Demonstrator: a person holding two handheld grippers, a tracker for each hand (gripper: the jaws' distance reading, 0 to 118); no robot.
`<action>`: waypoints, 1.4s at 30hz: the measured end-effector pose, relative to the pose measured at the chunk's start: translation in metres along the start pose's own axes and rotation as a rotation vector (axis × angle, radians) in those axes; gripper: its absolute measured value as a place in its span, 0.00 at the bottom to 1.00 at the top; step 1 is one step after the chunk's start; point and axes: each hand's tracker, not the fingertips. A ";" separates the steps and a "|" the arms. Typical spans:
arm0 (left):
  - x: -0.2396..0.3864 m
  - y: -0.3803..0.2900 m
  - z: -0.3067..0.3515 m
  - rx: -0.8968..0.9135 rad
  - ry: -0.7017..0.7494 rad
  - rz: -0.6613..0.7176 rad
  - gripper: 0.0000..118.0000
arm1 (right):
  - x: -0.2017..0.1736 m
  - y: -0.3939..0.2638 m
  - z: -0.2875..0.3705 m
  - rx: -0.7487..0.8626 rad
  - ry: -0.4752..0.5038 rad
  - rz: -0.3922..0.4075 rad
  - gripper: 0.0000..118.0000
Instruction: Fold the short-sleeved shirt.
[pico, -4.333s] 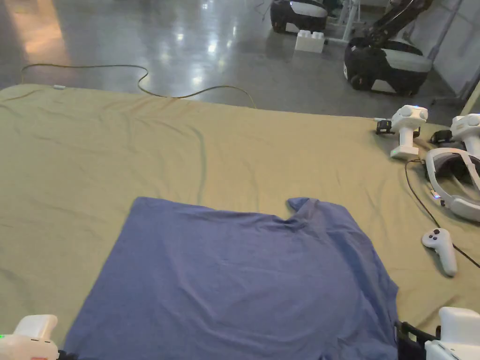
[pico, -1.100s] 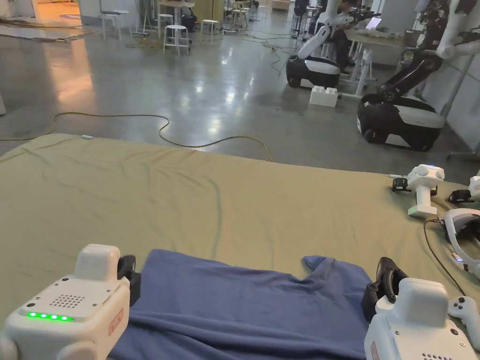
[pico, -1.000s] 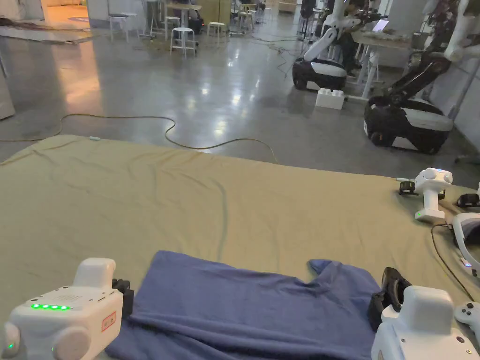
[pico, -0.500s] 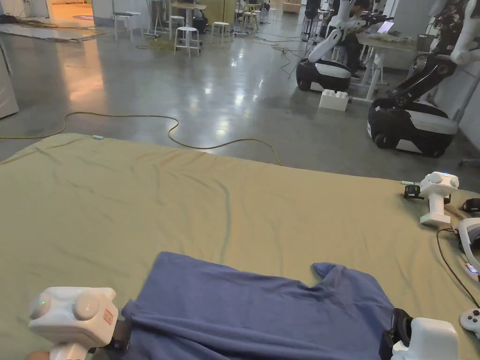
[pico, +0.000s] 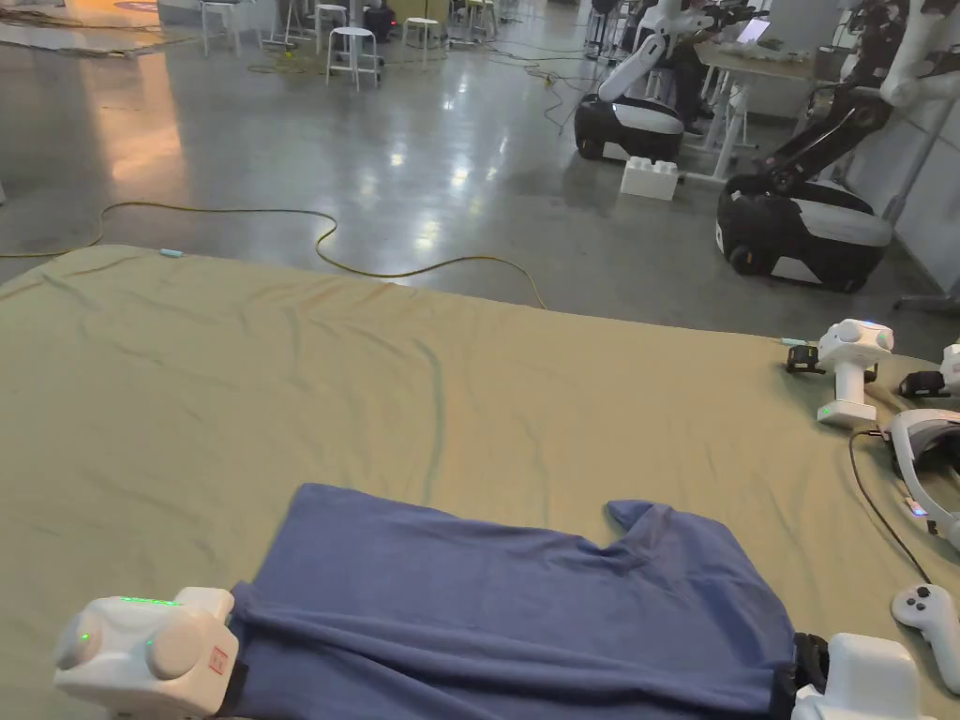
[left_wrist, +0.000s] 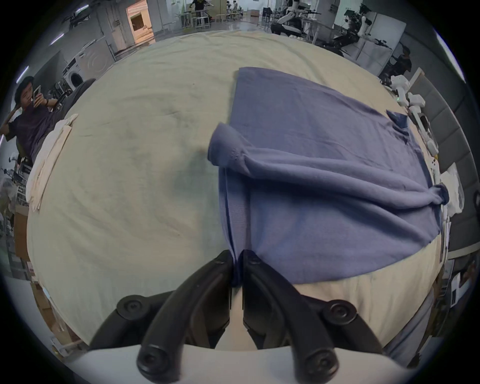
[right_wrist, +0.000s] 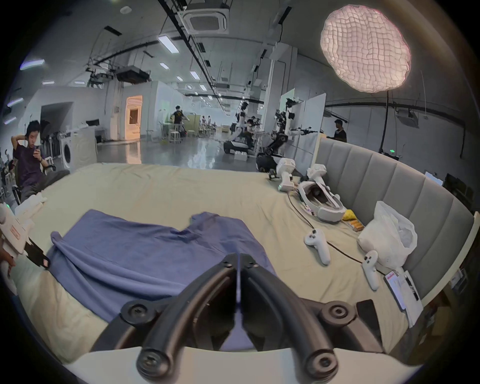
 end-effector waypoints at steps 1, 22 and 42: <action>-0.004 -0.003 0.002 0.012 -0.023 0.032 0.07 | 0.006 -0.001 -0.003 -0.020 0.012 -0.001 0.19; -0.002 -0.044 0.036 0.115 -0.039 -0.001 0.07 | 0.074 -0.085 -0.105 -0.626 0.157 -0.038 0.09; -0.035 -0.083 0.098 0.171 -0.076 -0.007 0.07 | 0.084 -0.051 0.003 -0.512 0.185 0.114 0.07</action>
